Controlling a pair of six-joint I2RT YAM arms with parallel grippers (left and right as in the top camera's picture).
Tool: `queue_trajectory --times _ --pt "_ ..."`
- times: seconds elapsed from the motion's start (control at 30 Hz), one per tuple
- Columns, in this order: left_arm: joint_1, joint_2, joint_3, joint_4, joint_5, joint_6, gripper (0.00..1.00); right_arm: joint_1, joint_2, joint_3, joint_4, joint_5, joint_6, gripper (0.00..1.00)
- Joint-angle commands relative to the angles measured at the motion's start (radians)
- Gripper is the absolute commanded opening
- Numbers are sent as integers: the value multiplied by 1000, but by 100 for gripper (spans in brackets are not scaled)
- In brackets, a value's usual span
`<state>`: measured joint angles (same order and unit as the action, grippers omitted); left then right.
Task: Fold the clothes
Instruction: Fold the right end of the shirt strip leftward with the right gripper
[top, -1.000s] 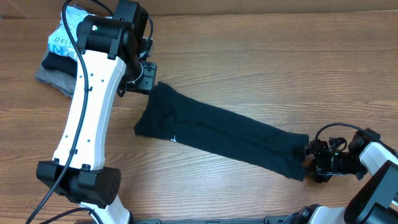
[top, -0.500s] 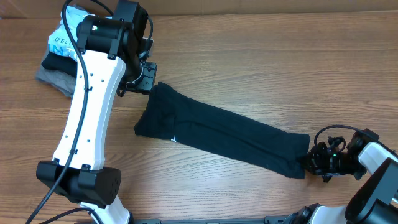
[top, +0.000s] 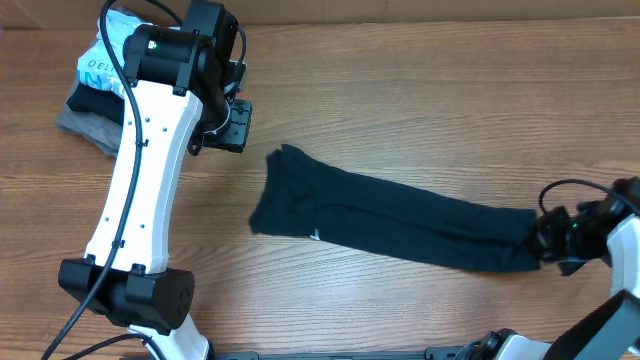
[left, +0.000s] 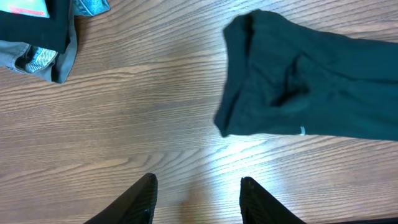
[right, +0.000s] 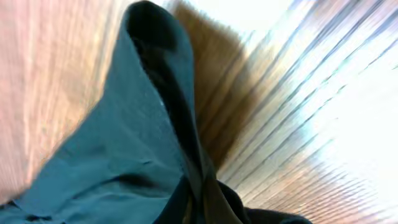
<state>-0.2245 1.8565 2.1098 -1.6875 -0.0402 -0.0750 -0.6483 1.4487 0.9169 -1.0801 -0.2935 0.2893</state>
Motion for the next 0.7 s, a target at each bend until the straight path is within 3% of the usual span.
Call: queue_trajectory --times 0.0,0.2,0.37,0.67 --pt "6 8 0 -2 7 12 46 -7 -18 30 -17 40 17 4" --pt "6 8 0 -2 7 12 46 53 -19 30 -10 -172 -140 4" --pt "6 8 0 -2 8 11 46 229 -20 30 -10 -179 -144 4" --pt "6 8 0 -2 8 8 47 612 -16 29 141 -126 139 4"
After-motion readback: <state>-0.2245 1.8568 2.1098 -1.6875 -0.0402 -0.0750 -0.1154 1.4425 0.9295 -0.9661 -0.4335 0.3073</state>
